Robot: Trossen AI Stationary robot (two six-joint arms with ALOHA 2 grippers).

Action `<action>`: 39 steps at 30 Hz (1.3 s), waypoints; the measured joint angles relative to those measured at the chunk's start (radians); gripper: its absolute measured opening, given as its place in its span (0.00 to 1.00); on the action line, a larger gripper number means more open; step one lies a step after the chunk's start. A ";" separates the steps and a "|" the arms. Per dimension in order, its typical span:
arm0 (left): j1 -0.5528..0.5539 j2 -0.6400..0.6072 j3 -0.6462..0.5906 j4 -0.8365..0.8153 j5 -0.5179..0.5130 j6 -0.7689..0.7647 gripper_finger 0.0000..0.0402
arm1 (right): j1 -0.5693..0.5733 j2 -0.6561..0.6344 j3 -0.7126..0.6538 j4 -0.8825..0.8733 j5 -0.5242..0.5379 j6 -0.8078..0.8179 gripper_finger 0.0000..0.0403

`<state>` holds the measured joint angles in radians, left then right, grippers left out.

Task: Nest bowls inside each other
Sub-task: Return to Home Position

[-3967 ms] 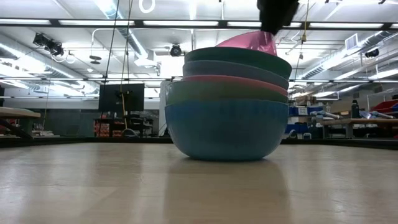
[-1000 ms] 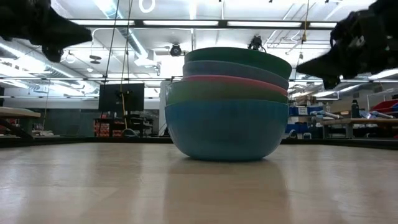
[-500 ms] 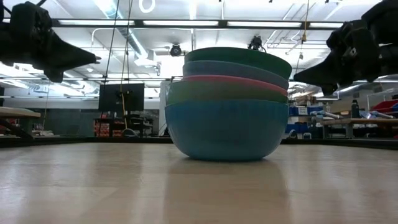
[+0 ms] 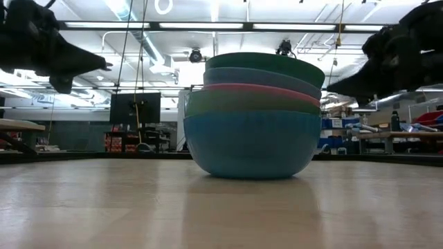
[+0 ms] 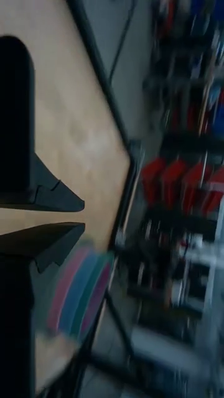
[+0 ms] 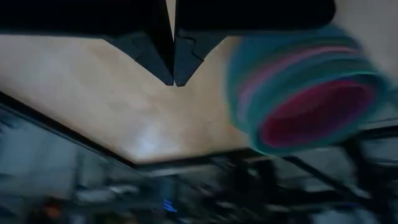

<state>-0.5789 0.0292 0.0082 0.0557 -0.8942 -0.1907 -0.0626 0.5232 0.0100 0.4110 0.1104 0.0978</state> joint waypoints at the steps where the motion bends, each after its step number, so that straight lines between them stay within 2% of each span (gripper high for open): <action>1: 0.000 0.000 0.000 0.003 0.037 0.001 0.12 | -0.003 0.000 0.000 0.023 -0.030 -0.010 0.00; 3: 0.000 0.000 0.000 0.006 0.077 0.018 0.12 | -0.009 0.000 0.000 0.067 -0.073 -0.033 0.00; 6: 0.000 0.000 0.000 0.006 0.076 0.095 0.12 | -0.021 -0.001 0.000 0.131 -0.088 -0.074 0.00; 10: 0.000 0.000 0.000 0.006 0.074 0.107 0.12 | -0.043 -0.001 0.000 0.166 -0.098 -0.107 0.00; 17: 0.001 0.000 0.000 0.006 0.073 0.107 0.12 | -0.088 -0.020 -0.001 0.155 -0.239 -0.092 0.00; 26: 0.001 0.000 0.000 0.006 0.073 0.108 0.12 | -0.147 -0.082 -0.001 0.072 -0.243 -0.091 0.00; 39: 0.001 0.000 0.000 0.006 0.073 0.108 0.12 | -0.187 -0.249 -0.001 -0.103 -0.264 -0.075 0.00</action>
<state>-0.5781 0.0292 0.0078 0.0616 -0.8214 -0.0826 -0.2496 0.2739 0.0090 0.3080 -0.1532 0.0227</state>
